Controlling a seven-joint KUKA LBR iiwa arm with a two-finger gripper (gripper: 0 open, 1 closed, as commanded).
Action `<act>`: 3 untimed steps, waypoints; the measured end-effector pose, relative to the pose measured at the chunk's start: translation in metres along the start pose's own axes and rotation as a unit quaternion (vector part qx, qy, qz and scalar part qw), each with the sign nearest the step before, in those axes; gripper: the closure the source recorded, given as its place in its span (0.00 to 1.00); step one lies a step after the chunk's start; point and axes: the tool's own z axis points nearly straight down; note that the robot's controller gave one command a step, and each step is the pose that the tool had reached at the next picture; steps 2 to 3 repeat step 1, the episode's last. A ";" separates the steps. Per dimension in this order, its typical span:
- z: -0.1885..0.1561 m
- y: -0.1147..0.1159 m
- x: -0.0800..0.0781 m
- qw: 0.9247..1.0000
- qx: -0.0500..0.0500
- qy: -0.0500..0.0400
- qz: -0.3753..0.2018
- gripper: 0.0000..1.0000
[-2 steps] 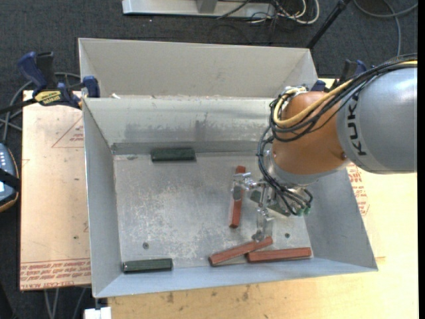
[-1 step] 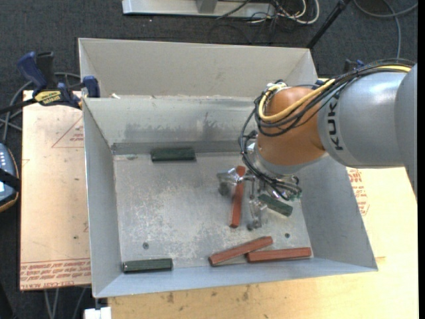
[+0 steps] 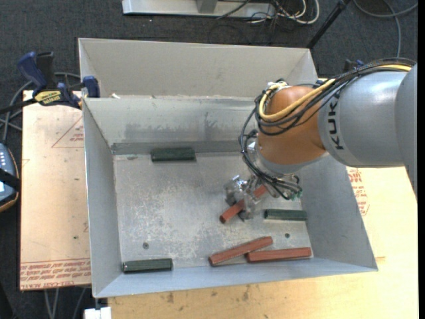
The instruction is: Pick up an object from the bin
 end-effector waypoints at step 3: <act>-0.142 0.009 -0.016 1.000 0.002 -0.004 0.004 1.00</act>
Offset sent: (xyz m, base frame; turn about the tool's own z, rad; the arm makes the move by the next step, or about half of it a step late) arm 0.0066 0.0146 0.1369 0.0085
